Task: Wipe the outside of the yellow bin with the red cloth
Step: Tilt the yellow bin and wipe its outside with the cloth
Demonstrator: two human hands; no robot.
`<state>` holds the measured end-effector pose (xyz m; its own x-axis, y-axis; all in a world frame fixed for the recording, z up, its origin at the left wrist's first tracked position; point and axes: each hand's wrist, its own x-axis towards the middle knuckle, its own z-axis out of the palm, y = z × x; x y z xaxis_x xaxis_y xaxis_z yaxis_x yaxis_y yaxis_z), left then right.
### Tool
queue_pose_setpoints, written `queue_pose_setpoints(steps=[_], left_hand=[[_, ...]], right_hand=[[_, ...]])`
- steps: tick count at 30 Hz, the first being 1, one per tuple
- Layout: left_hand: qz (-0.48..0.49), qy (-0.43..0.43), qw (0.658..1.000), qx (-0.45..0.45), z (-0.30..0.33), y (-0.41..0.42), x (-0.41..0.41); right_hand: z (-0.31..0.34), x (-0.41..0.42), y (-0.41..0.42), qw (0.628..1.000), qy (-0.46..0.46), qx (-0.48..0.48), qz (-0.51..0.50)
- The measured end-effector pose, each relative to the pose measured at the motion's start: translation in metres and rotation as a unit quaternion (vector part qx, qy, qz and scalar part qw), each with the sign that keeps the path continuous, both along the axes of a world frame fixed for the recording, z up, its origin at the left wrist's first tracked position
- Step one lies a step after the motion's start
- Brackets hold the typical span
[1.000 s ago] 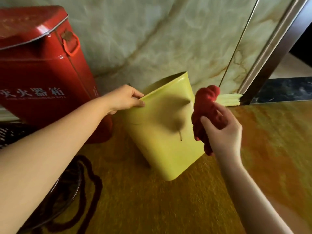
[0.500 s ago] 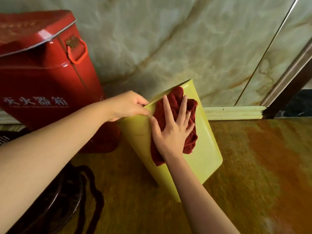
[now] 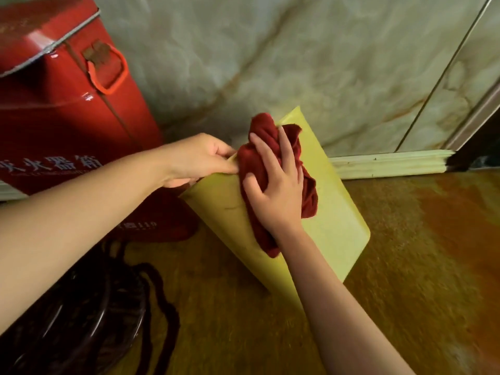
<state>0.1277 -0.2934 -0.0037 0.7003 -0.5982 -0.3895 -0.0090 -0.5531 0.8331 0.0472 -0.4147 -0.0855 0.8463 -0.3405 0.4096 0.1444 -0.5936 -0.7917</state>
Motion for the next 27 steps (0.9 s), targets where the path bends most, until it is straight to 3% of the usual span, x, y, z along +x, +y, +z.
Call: queue_pose_setpoints(steps=[3,5,8,12,15,18,21,24,27], left_hand=[[-0.123,-0.04,0.982,0.135,0.013,0.034,0.01],[-0.148,-0.065,0.968,0.192,0.013,0.056,0.009],[-0.123,-0.117,0.973,0.156,0.003,0.06,0.004],[-0.11,-0.124,0.98,0.112,0.011,0.048,0.0],[-0.139,-0.206,0.961,0.123,0.01,0.043,-0.014],[-0.148,-0.244,0.952,0.112,0.012,0.032,-0.025],[-0.134,-0.236,0.957,0.105,0.024,0.005,-0.027],[-0.104,-0.222,0.966,0.085,0.036,-0.033,-0.034],[-0.048,-0.192,0.978,0.062,0.038,-0.051,-0.038]], right_hand=[[-0.021,-0.008,-0.014,0.998,0.053,-0.006,0.021],[-0.042,-0.021,-0.026,0.996,0.084,-0.011,0.011],[-0.054,-0.02,-0.044,0.996,0.077,0.033,-0.029],[-0.068,-0.031,-0.08,0.979,0.107,0.129,-0.114],[-0.075,-0.045,-0.095,0.949,0.141,0.21,-0.191],[-0.06,-0.054,-0.082,0.943,0.12,0.242,-0.195],[-0.016,-0.054,-0.04,0.965,0.033,0.223,-0.13],[0.032,-0.047,0.003,0.981,-0.066,0.132,-0.126],[0.033,-0.05,-0.011,0.987,-0.06,0.047,-0.142]])
